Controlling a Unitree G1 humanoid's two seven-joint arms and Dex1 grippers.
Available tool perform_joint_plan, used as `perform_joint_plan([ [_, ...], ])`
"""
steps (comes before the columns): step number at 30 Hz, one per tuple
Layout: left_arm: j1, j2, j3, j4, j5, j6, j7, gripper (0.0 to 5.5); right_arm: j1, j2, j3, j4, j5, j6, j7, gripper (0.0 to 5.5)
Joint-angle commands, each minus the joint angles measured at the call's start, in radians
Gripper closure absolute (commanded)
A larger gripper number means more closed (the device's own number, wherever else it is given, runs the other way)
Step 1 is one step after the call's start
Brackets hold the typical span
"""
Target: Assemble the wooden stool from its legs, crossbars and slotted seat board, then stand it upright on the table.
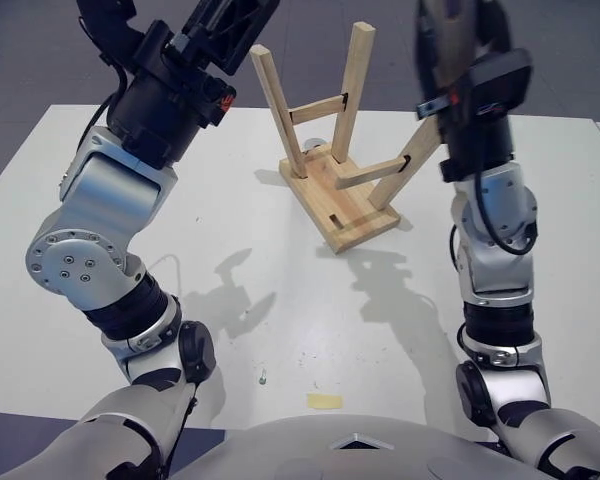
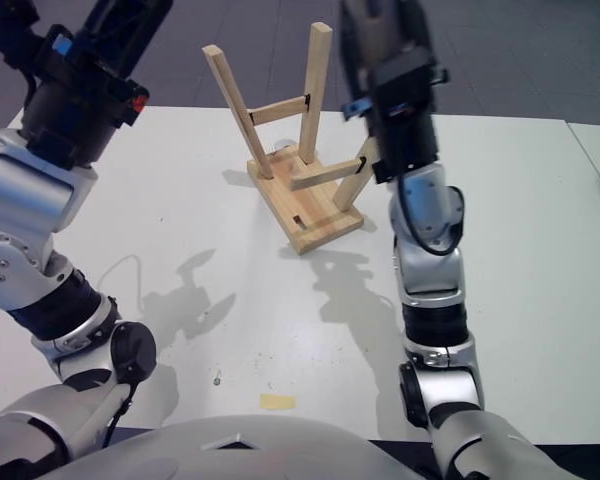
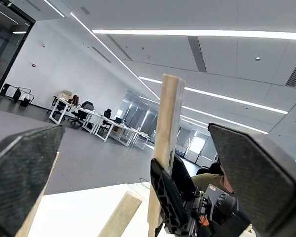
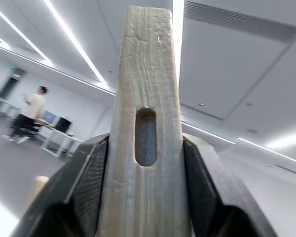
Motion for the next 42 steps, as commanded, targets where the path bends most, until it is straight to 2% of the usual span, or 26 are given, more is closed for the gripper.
perform_joint_plan([
  [1, -0.002, 0.039, -0.059, -0.034, -0.064, -0.020, 0.014, 0.60, 0.042, -0.010, 0.074, -0.040, 0.086, 0.041, 0.132, 3.44],
  [6, 0.003, 0.075, -0.070, -0.042, -0.126, -0.080, 0.016, 1.45, 0.071, 0.002, 0.105, -0.071, 0.156, 0.101, 0.202, 3.44],
  [12, 0.005, 0.151, -0.081, -0.009, -0.140, -0.115, 0.010, 2.58, 0.094, 0.027, 0.093, -0.098, 0.215, 0.158, 0.204, 3.44],
  [17, 0.039, 0.283, -0.171, -0.028, 0.008, -0.072, -0.079, 3.42, 0.119, 0.045, 0.101, -0.119, 0.211, 0.178, 0.186, 3.44],
  [23, 0.040, 0.313, -0.230, -0.042, 0.081, -0.088, -0.129, 4.43, 0.129, 0.045, 0.106, -0.124, 0.196, 0.180, 0.186, 3.44],
  [32, 0.020, 0.291, -0.211, -0.039, 0.062, -0.123, -0.116, 4.46, 0.138, 0.033, 0.117, -0.112, 0.173, 0.189, 0.189, 3.44],
  [33, 0.010, 0.285, -0.198, -0.028, 0.061, -0.133, -0.105, 4.46, 0.139, 0.037, 0.114, -0.108, 0.175, 0.201, 0.182, 3.08],
  [37, -0.030, 0.270, -0.158, 0.028, 0.095, -0.173, -0.056, 4.48, 0.128, 0.064, 0.060, -0.096, 0.224, 0.258, 0.146, 2.50],
  [42, -0.046, 0.304, -0.119, 0.111, 0.198, -0.213, -0.030, 4.48, 0.072, 0.118, -0.091, -0.051, 0.360, 0.371, 0.059, 1.72],
])
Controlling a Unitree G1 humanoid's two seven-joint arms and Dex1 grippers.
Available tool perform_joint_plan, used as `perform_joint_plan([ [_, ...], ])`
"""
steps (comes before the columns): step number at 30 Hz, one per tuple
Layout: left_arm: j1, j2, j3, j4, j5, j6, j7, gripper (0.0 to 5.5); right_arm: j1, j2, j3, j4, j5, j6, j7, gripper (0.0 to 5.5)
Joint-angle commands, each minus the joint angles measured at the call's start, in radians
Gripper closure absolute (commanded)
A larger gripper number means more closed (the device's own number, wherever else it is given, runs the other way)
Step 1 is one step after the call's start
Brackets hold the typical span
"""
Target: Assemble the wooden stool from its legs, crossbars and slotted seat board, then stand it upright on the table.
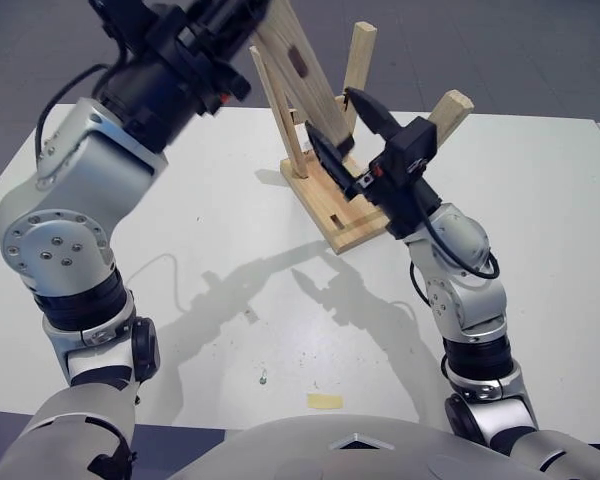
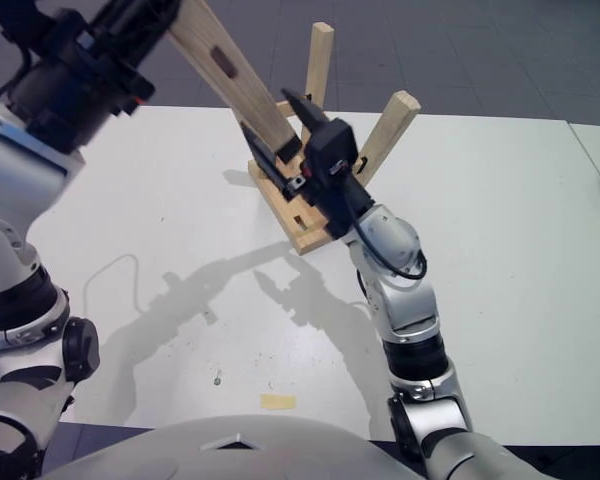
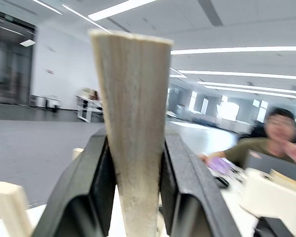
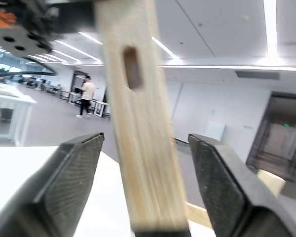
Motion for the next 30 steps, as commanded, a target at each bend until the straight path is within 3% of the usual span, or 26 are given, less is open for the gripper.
perform_joint_plan([
  [1, -0.010, 0.060, 0.004, 0.051, 0.129, -0.030, -0.019, 4.48, -0.084, 0.060, -0.151, 0.037, 0.153, 0.118, -0.092, 1.65],
  [6, 0.067, 0.128, -0.130, 0.063, 0.370, -0.068, -0.138, 4.48, -0.267, 0.069, -0.352, 0.105, 0.342, 0.220, -0.218, 0.77],
  [10, 0.162, 0.153, -0.276, 0.040, 0.575, -0.129, -0.214, 4.48, -0.392, -0.022, -0.452, 0.229, 0.330, 0.215, -0.277, 0.13],
  [16, 0.201, 0.119, -0.308, 0.025, 0.667, -0.156, -0.281, 4.48, -0.440, -0.190, -0.386, 0.519, 0.062, 0.164, -0.312, 0.10],
  [21, 0.195, 0.114, -0.296, 0.040, 0.705, -0.159, -0.320, 4.48, -0.397, -0.178, -0.317, 0.652, -0.013, 0.119, -0.251, 0.10],
  [26, 0.194, 0.112, -0.267, 0.052, 0.727, -0.157, -0.344, 4.48, -0.348, -0.154, -0.284, 0.598, 0.035, 0.172, -0.159, 0.10],
  [30, 0.199, 0.115, -0.245, 0.066, 0.748, -0.159, -0.355, 4.48, -0.283, -0.171, -0.258, 0.441, 0.147, 0.347, -0.053, 0.10],
])
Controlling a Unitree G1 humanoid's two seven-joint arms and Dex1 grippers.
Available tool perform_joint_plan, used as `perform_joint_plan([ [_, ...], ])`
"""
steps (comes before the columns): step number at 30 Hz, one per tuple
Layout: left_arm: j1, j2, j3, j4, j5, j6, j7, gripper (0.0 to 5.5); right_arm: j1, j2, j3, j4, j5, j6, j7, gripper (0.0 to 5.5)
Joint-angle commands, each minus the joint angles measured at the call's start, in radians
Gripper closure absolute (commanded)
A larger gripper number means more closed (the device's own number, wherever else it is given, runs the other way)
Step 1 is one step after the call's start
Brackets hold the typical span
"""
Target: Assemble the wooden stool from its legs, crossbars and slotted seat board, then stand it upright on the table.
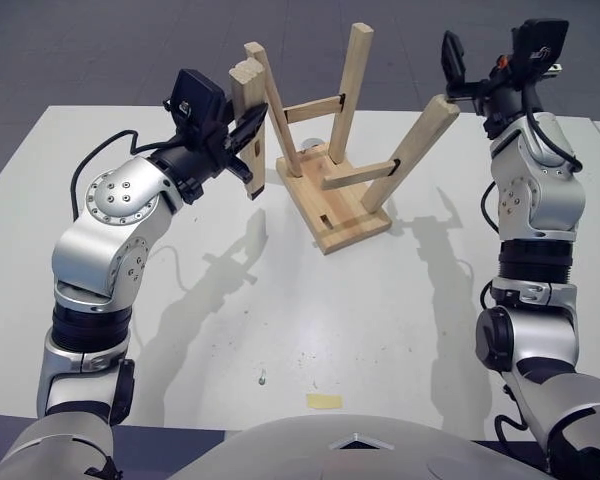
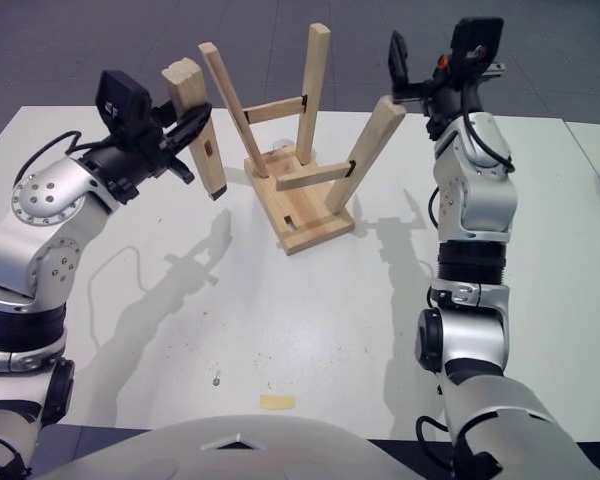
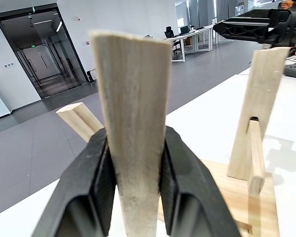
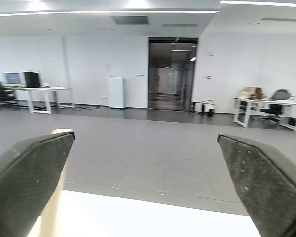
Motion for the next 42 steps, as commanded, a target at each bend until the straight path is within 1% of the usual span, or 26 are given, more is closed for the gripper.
perform_joint_plan([
  [1, -0.002, -0.001, 0.029, 0.013, 0.027, -0.006, -0.015, 4.48, 0.124, 0.007, 0.056, -0.141, 0.118, 0.238, 0.107, 0.10],
  [5, 0.006, -0.009, 0.033, 0.009, 0.045, -0.002, -0.019, 4.48, 0.200, 0.019, 0.066, -0.332, 0.271, 0.418, 0.130, 0.10],
  [9, 0.017, -0.014, 0.035, 0.008, 0.057, -0.004, -0.021, 4.48, 0.197, 0.093, -0.002, -0.423, 0.478, 0.531, 0.090, 0.10],
  [11, 0.015, -0.020, 0.033, 0.011, 0.060, -0.004, -0.024, 4.48, 0.181, 0.103, -0.033, -0.441, 0.542, 0.545, 0.082, 0.10],
  [14, 0.016, -0.031, 0.033, 0.012, 0.070, -0.002, -0.027, 4.48, 0.151, 0.094, -0.070, -0.432, 0.570, 0.522, 0.081, 0.10],
  [16, 0.018, -0.039, 0.035, 0.014, 0.074, -0.001, -0.028, 4.48, 0.141, 0.090, -0.111, -0.444, 0.643, 0.520, 0.112, 0.10],
  [18, 0.020, -0.045, 0.044, 0.017, 0.074, -0.002, -0.024, 4.48, 0.156, 0.063, -0.123, -0.472, 0.685, 0.511, 0.184, 0.10],
  [21, 0.014, -0.057, 0.075, 0.031, 0.082, -0.004, 0.002, 4.48, 0.201, -0.017, -0.104, -0.524, 0.698, 0.510, 0.288, 0.10],
  [25, -0.003, -0.082, 0.127, 0.041, 0.071, -0.004, 0.029, 4.48, 0.275, -0.151, -0.028, -0.566, 0.614, 0.478, 0.431, 0.10],
  [28, -0.008, -0.091, 0.138, 0.043, 0.076, 0.000, 0.038, 4.48, 0.313, -0.208, 0.069, -0.540, 0.469, 0.393, 0.482, 0.64],
  [31, -0.025, -0.127, 0.163, 0.052, 0.055, 0.013, 0.067, 4.48, 0.345, -0.215, 0.132, -0.531, 0.378, 0.326, 0.507, 1.09],
  [37, -0.031, -0.187, 0.204, 0.086, 0.058, 0.043, 0.146, 4.48, 0.359, -0.180, 0.154, -0.549, 0.353, 0.278, 0.510, 1.94],
  [42, 0.005, -0.258, 0.235, 0.067, 0.004, 0.093, 0.186, 4.48, 0.362, -0.156, 0.147, -0.545, 0.346, 0.257, 0.494, 2.83],
])
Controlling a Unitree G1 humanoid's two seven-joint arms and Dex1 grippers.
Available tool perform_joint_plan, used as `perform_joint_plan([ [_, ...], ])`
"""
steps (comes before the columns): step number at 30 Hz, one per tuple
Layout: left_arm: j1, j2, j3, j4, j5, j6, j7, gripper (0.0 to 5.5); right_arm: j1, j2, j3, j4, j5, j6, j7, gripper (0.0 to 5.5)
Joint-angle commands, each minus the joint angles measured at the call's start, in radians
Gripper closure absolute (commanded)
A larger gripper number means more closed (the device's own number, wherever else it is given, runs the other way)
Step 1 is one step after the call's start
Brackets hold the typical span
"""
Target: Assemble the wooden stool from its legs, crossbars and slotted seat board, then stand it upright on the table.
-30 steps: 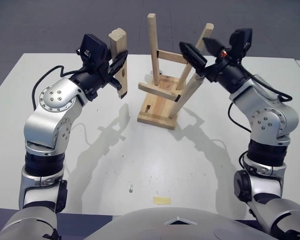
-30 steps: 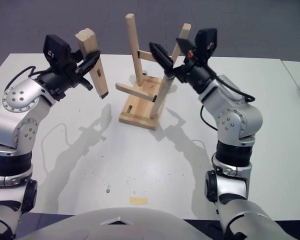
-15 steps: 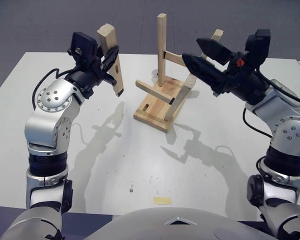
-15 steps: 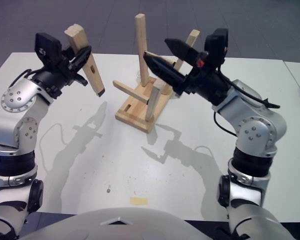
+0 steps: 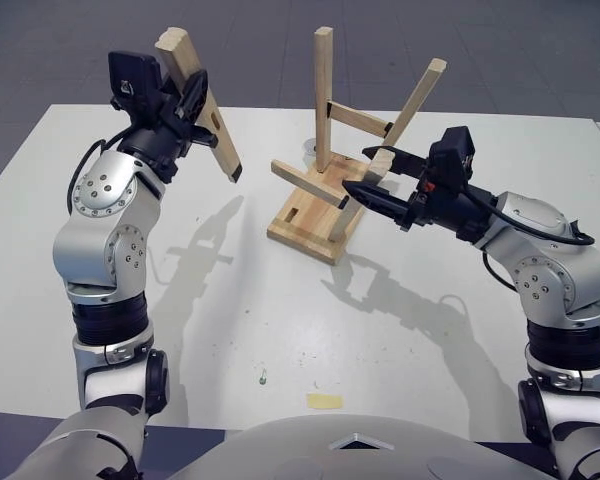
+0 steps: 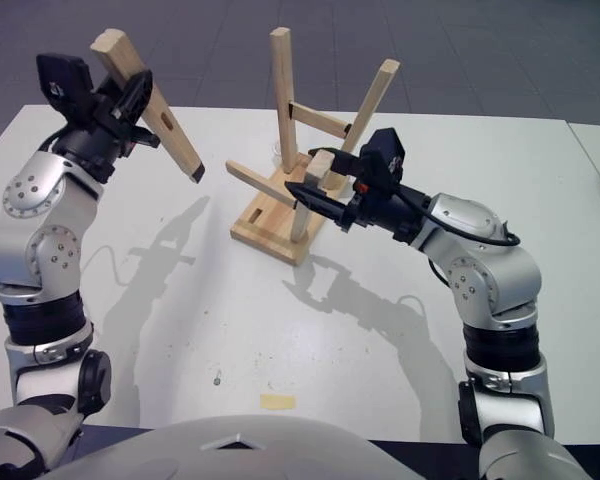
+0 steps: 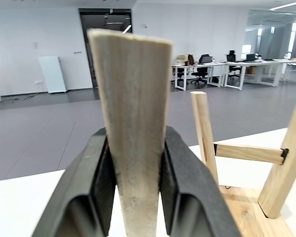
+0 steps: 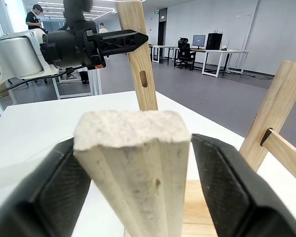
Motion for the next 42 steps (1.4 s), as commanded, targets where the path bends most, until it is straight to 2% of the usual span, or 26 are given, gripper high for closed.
perform_joint_plan([
  [1, 0.015, -0.073, 0.044, -0.016, -0.068, 0.055, 0.039, 4.48, 0.007, 0.023, -0.001, -0.008, -0.004, -0.017, -0.016, 2.94],
  [4, -0.007, -0.106, 0.080, -0.019, -0.125, 0.087, 0.060, 4.48, 0.012, 0.031, 0.002, -0.005, -0.003, -0.016, -0.020, 3.34],
  [12, 0.010, -0.112, 0.077, -0.030, -0.183, 0.194, 0.075, 4.48, 0.030, 0.043, 0.014, 0.002, -0.014, -0.028, -0.027, 3.34],
  [21, -0.030, -0.175, 0.163, -0.015, -0.313, 0.232, 0.119, 4.48, 0.050, 0.054, 0.032, -0.001, -0.019, -0.038, -0.040, 3.34],
  [29, 0.025, -0.117, 0.028, 0.007, -0.249, 0.221, 0.035, 4.48, 0.054, 0.056, 0.051, -0.015, -0.025, -0.044, -0.053, 3.35],
  [36, 0.014, -0.068, 0.040, 0.046, -0.188, 0.163, 0.017, 4.48, 0.059, 0.065, 0.051, -0.013, -0.026, -0.050, -0.062, 3.35],
  [42, 0.041, -0.074, -0.019, 0.063, -0.144, 0.122, -0.013, 4.48, 0.057, 0.075, 0.059, -0.003, -0.034, -0.057, -0.067, 3.35],
])
